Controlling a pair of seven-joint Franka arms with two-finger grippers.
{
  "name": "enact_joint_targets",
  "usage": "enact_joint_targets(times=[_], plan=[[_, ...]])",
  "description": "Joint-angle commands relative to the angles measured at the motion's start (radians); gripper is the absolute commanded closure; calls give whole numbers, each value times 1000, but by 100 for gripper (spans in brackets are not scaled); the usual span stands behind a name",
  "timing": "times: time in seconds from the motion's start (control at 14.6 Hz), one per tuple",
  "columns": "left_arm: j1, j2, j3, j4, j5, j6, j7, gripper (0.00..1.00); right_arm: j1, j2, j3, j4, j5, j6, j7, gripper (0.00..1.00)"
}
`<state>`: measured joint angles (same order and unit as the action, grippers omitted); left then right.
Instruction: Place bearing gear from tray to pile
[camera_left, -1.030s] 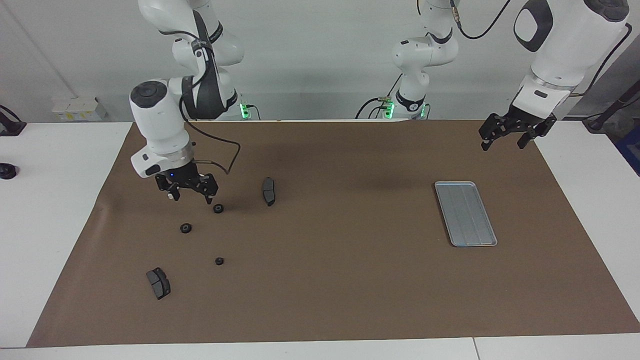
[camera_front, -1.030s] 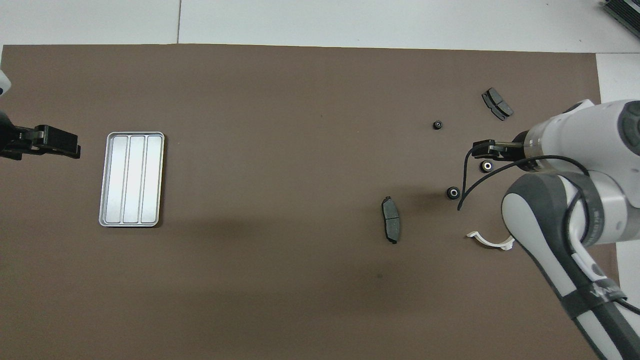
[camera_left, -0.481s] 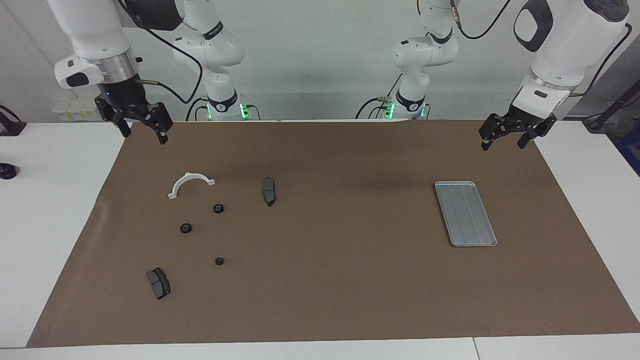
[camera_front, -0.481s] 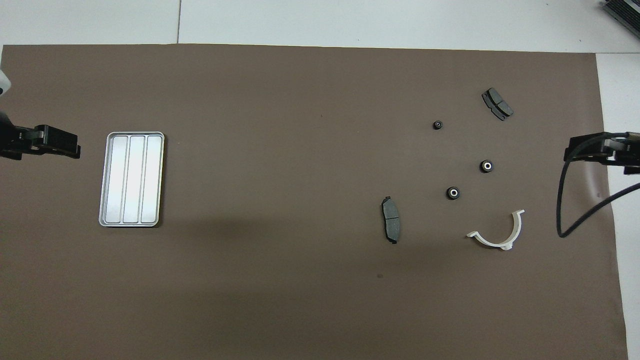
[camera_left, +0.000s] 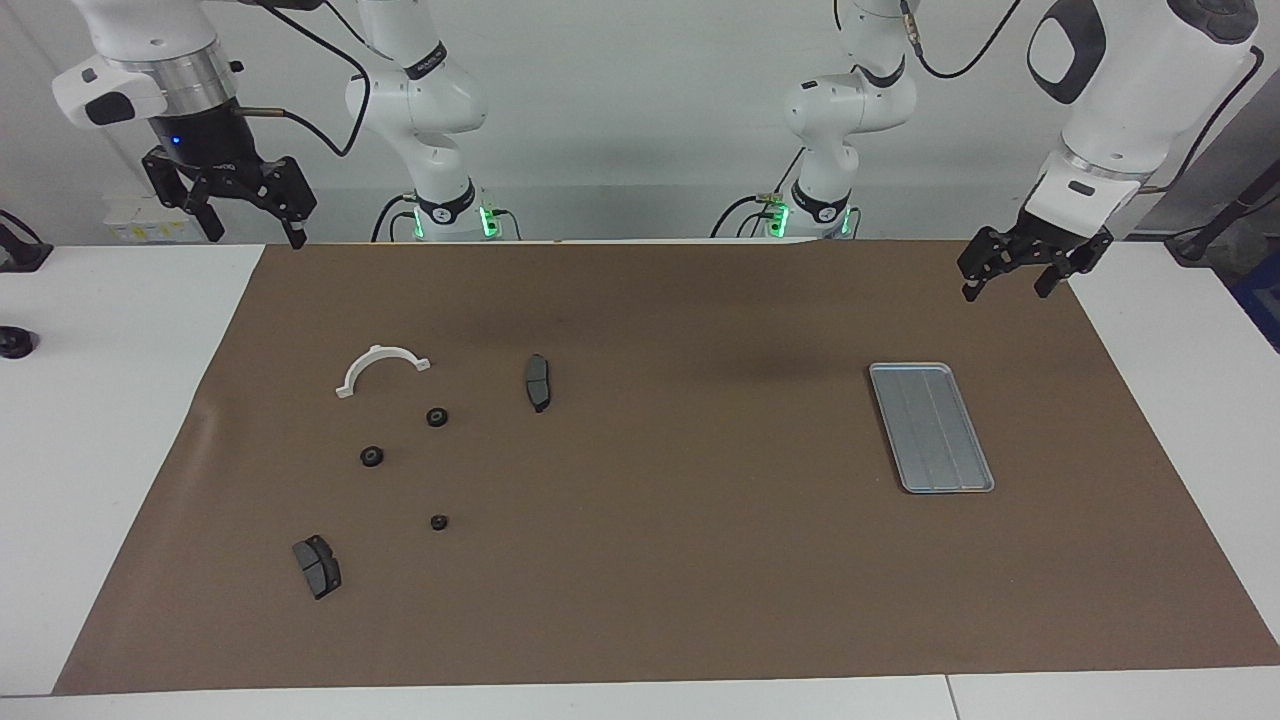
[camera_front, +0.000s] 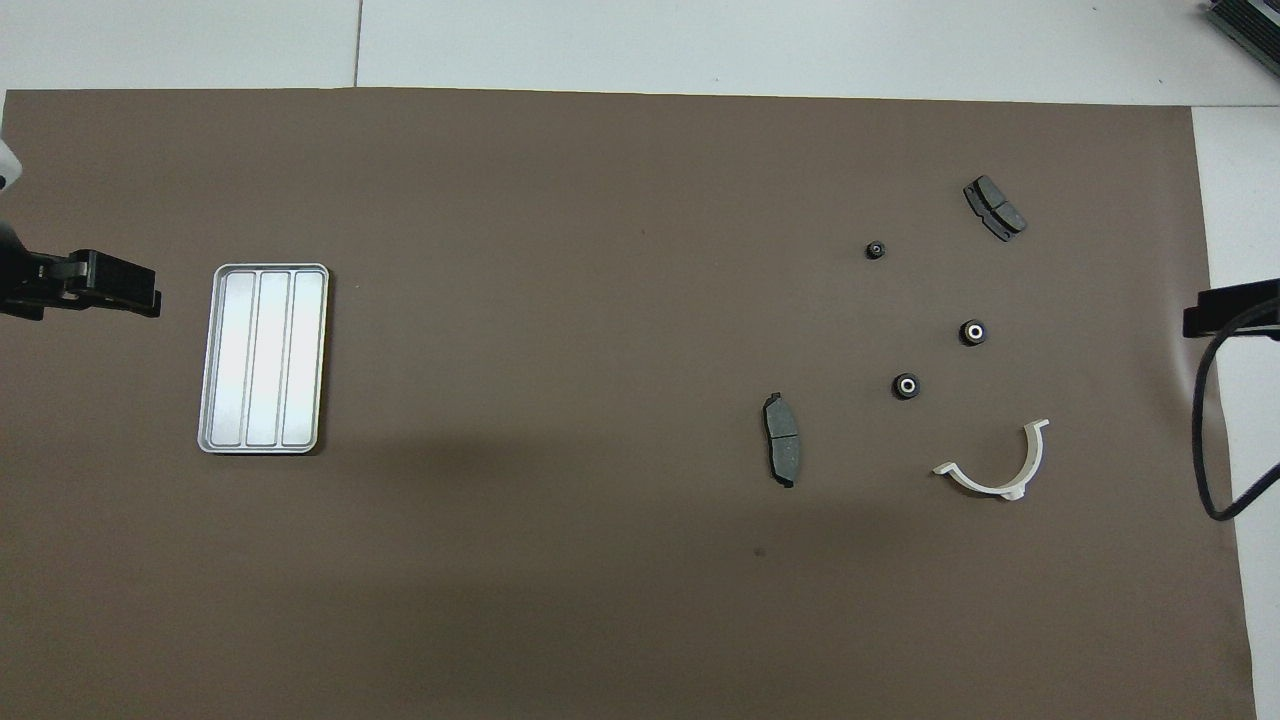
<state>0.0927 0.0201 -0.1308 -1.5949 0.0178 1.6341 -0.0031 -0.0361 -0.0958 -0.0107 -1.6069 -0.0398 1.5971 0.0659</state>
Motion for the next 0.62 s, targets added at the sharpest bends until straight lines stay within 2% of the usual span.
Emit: enact_joint_targets(times=[0.0, 0.55], plan=[[5, -32, -3, -40, 16, 24, 9, 0, -22, 1, 3, -10, 63, -19, 38, 0], [5, -32, -3, -40, 16, 24, 9, 0, -24, 11, 8, 4, 52, -75, 32, 0]])
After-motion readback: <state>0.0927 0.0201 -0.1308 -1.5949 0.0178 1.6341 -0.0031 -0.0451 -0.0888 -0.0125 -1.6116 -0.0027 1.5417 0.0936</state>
